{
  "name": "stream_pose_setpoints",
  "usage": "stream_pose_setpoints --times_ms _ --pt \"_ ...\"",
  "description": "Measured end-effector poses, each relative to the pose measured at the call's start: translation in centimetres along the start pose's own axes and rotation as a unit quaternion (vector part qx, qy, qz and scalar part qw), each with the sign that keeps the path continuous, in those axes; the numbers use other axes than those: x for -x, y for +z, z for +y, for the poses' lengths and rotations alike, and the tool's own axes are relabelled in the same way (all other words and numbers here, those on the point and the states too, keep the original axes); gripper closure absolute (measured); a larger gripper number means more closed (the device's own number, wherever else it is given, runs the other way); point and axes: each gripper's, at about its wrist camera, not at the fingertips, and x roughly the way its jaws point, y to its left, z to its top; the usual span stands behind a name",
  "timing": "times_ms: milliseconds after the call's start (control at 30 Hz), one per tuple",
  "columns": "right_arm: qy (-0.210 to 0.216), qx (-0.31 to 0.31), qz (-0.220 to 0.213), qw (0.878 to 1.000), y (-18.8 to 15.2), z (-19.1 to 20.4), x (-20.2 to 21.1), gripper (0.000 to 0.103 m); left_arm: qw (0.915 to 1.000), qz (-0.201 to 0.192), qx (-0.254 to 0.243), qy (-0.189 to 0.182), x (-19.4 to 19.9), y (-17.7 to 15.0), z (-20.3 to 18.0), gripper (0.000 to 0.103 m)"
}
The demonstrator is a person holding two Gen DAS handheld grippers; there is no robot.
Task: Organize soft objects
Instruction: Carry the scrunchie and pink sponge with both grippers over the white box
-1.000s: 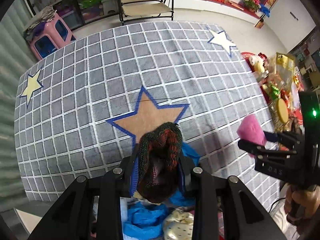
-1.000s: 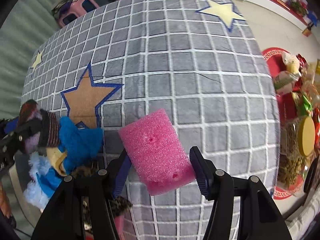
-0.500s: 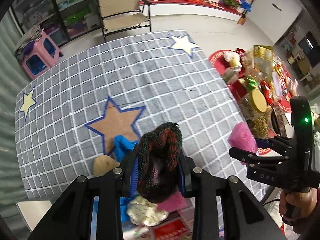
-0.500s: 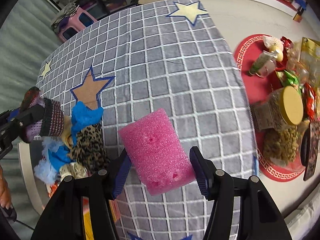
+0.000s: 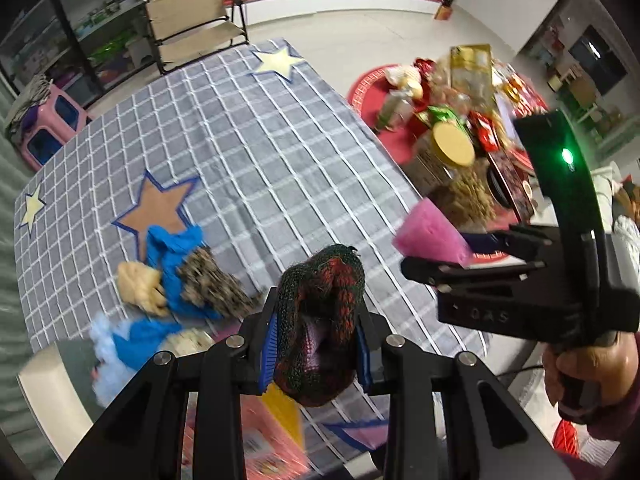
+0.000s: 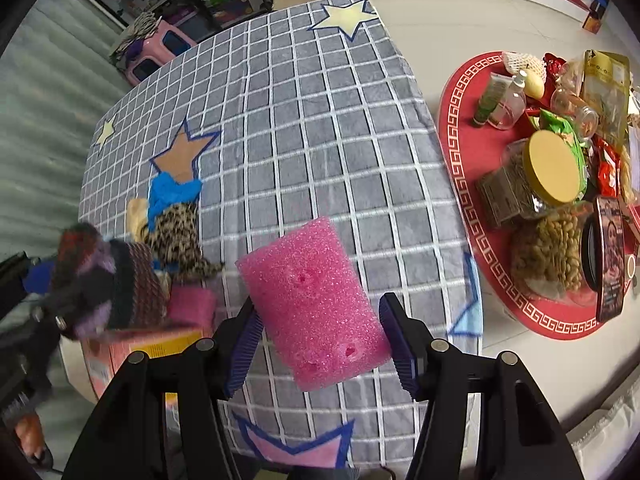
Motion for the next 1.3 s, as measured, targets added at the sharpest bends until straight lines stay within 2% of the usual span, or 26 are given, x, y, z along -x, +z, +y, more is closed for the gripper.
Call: stream_pose_setpoints --times_ms 67,333,500,633,867,1100,1300 --pt "0.005 0.005 0.004 1.0 -1.0 -0.2 0.2 0.043 0.9999 0.009 -0.008 -0.004 0.0 -1.2 -1.4 0.069" --pt "0.014 0.032 0.022 0.999 -3.8 -0.4 0.5 0.043 0.997 0.042 -0.061 0.021 -0.3 -5.9 -5.8 0.069" --pt "0.017 0.057 0.037 0.998 -5.5 0.0 -0.1 0.043 0.9969 0.055 -0.052 0.019 -0.3 -8.4 -6.1 0.069" --pt "0.02 0.071 0.051 0.996 -6.9 0.9 -0.8 0.043 0.9967 0.066 -0.042 0.02 -0.3 -10.0 -5.7 0.069" --pt "0.025 0.089 0.067 0.993 -9.4 3.2 -1.2 0.043 0.9953 0.073 -0.062 0.016 0.2 -13.2 -4.4 0.069" --pt "0.018 0.08 0.087 0.993 -12.9 6.7 -2.4 0.043 0.9953 0.066 -0.071 0.003 1.8 -17.1 -0.7 0.069" --pt "0.008 0.08 0.096 0.992 -15.4 10.4 -2.9 0.043 0.9959 0.048 -0.076 0.009 3.9 -20.2 3.0 0.069"
